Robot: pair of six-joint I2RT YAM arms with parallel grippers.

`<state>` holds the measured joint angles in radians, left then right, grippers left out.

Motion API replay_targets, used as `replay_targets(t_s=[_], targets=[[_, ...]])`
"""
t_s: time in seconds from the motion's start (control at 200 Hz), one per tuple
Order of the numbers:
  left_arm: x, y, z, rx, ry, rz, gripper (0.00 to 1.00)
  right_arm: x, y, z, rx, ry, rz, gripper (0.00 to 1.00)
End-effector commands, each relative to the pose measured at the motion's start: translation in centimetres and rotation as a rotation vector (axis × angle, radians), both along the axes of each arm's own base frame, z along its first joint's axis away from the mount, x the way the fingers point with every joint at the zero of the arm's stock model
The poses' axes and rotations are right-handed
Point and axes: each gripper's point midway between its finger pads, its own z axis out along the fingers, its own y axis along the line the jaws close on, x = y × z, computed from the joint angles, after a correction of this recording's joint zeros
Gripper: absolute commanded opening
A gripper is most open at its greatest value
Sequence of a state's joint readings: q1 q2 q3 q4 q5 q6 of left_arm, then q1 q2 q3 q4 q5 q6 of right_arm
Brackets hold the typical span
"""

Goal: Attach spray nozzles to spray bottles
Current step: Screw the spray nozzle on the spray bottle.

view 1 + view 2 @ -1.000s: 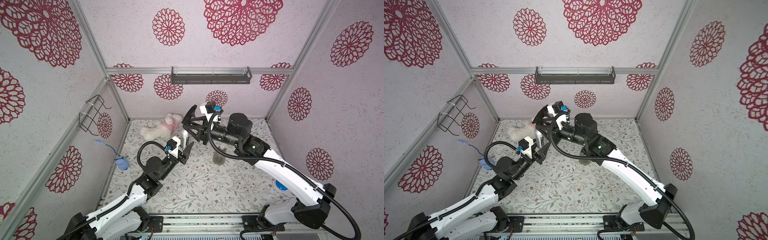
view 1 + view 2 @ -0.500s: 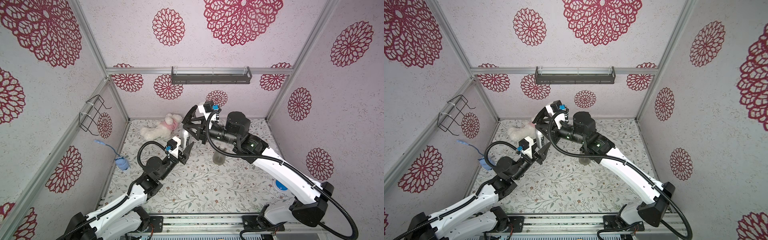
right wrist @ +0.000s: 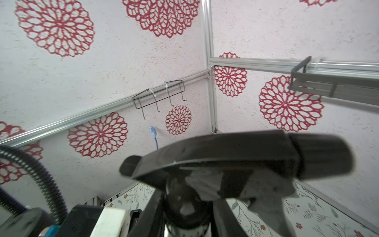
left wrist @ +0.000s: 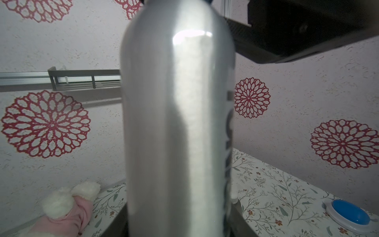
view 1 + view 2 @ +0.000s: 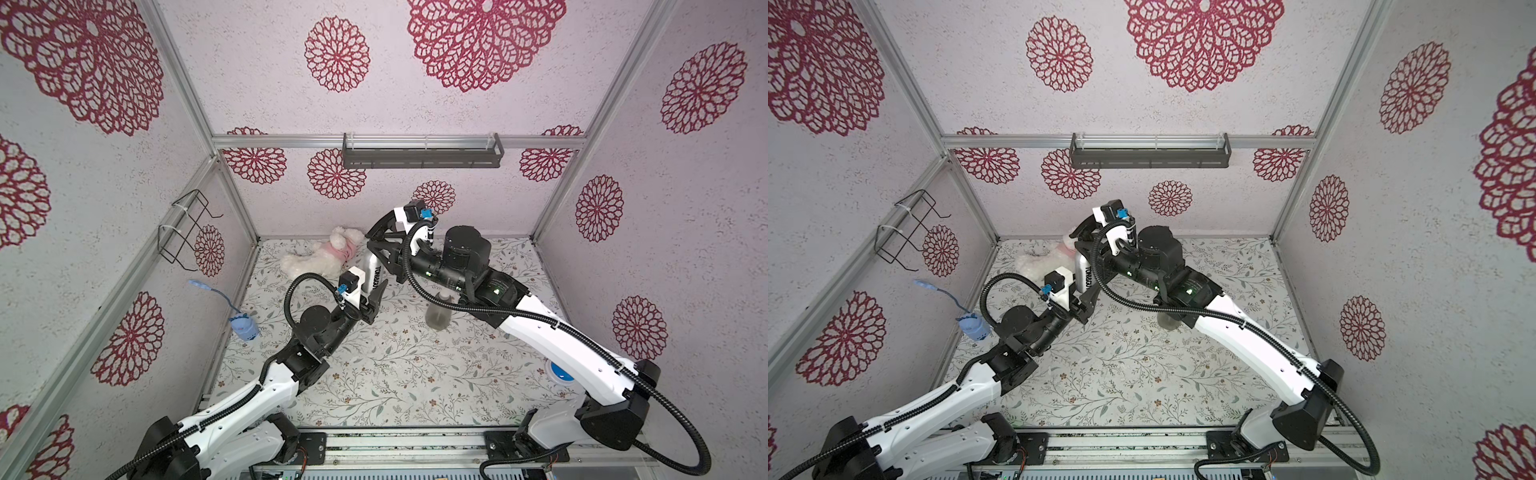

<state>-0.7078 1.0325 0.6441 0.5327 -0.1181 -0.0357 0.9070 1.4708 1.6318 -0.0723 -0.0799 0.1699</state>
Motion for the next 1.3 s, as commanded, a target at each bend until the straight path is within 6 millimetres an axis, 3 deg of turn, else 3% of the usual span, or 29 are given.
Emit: replay_targets(t_s=[0.0, 0.255, 0.41, 0.535, 0.681, 0.836, 1.131, 1.296], targets=[[-0.3, -0.2, 3.0, -0.026, -0.07, -0.011, 0.18, 1.9, -0.1, -2.5, -0.136, 0.015, -0.201, 0.28], [0.6, -0.6, 2.6, -0.02, -0.06, 0.011, 0.18, 2.9, 2.1, -5.5, -0.259, 0.082, -0.36, 0.27], [0.9, -0.3, 2.9, -0.019, -0.065, 0.035, 0.17, 3.6, 2.0, -5.4, -0.271, 0.076, -0.484, 0.27], [1.2, -0.2, 3.0, -0.018, -0.069, 0.056, 0.17, 3.6, 3.2, -6.1, -0.311, 0.092, -0.493, 0.38], [1.3, 0.0, 3.1, -0.025, -0.073, 0.066, 0.17, 2.0, 4.3, -5.9, -0.299, 0.112, -0.383, 0.46], [1.3, 0.1, 3.3, -0.034, -0.078, 0.07, 0.17, 0.5, 3.3, -4.9, -0.242, 0.125, -0.328, 0.5], [1.4, 0.6, 4.1, -0.049, -0.092, 0.075, 0.17, -2.5, 2.5, -5.1, -0.21, 0.183, -0.191, 0.54], [1.5, 0.6, 4.2, -0.052, -0.094, 0.059, 0.17, -3.9, 0.2, -5.1, -0.19, 0.191, -0.179, 0.54]])
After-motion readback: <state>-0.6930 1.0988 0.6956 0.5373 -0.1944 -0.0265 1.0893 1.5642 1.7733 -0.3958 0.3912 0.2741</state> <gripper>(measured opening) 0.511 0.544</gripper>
